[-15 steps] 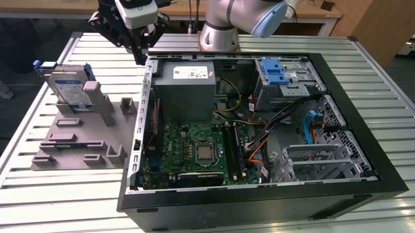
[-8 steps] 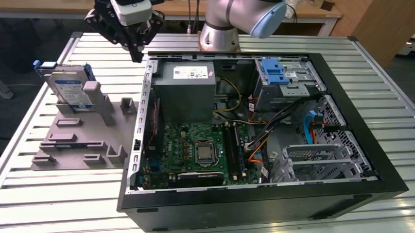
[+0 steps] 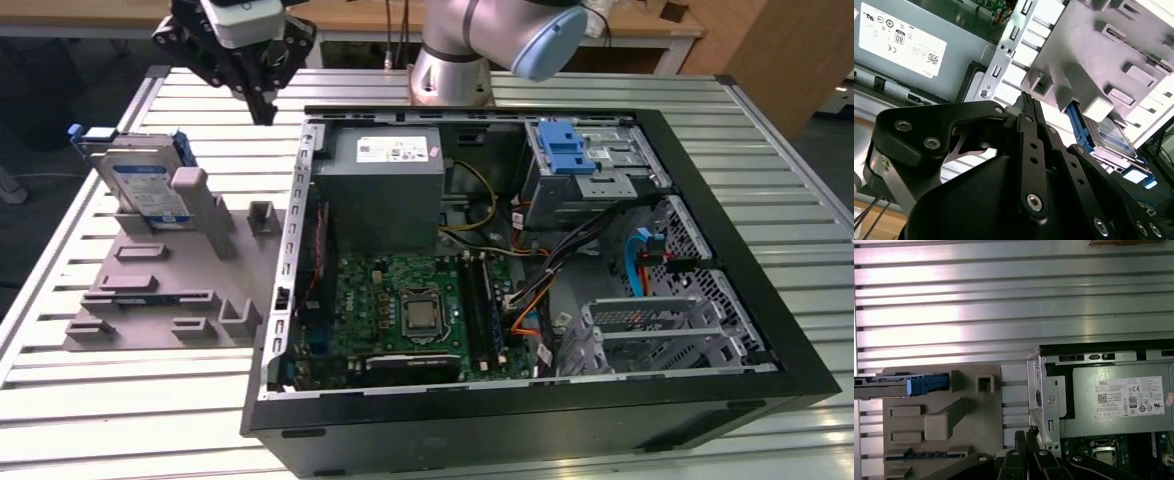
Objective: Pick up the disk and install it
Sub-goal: 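Reach for the disk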
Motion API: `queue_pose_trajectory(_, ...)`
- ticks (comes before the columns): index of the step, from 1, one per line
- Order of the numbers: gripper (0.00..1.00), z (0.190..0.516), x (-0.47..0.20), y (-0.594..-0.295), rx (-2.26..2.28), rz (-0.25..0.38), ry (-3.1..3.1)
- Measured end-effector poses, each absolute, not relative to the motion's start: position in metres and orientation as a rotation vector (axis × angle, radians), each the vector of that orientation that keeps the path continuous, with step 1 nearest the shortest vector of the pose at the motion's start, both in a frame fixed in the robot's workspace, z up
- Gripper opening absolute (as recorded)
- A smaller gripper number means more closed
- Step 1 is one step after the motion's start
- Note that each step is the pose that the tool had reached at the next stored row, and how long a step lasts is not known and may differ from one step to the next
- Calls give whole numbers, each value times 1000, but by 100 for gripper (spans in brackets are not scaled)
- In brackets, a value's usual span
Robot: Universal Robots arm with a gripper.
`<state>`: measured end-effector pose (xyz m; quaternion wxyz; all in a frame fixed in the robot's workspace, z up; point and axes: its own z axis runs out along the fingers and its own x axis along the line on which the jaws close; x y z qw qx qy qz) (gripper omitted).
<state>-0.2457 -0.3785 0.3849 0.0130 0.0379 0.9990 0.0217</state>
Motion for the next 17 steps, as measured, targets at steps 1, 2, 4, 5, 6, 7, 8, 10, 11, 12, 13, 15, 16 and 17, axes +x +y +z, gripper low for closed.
queue_pose_trajectory(1, 15, 385, -248, -378, 118, 68, 3113)
queue_pose_trajectory(2, 15, 385, -250, -378, 118, 68, 3113)
queue_pose_trajectory(4, 15, 384, -254, -377, 118, 68, 3113)
queue_pose_trajectory(5, 15, 384, -255, -376, 118, 68, 3113)
queue_pose_trajectory(6, 15, 384, -256, -376, 118, 68, 3113)
queue_pose_trajectory(7, 15, 384, -256, -376, 118, 68, 3113)
queue_pose_trajectory(8, 15, 384, -256, -376, 118, 68, 3113)
queue_pose_trajectory(10, 15, 384, -256, -376, 118, 68, 3113)
queue_pose_trajectory(11, 15, 384, -256, -376, 118, 68, 3113)
queue_pose_trajectory(12, 15, 384, -256, -376, 118, 68, 3113)
queue_pose_trajectory(13, 15, 384, -256, -376, 118, 68, 3113)
queue_pose_trajectory(15, 15, 384, -256, -375, 118, 68, 3114)
queue_pose_trajectory(16, 15, 384, -256, -375, 118, 68, 3117)
queue_pose_trajectory(17, 15, 384, -256, -375, 119, 67, 3120)
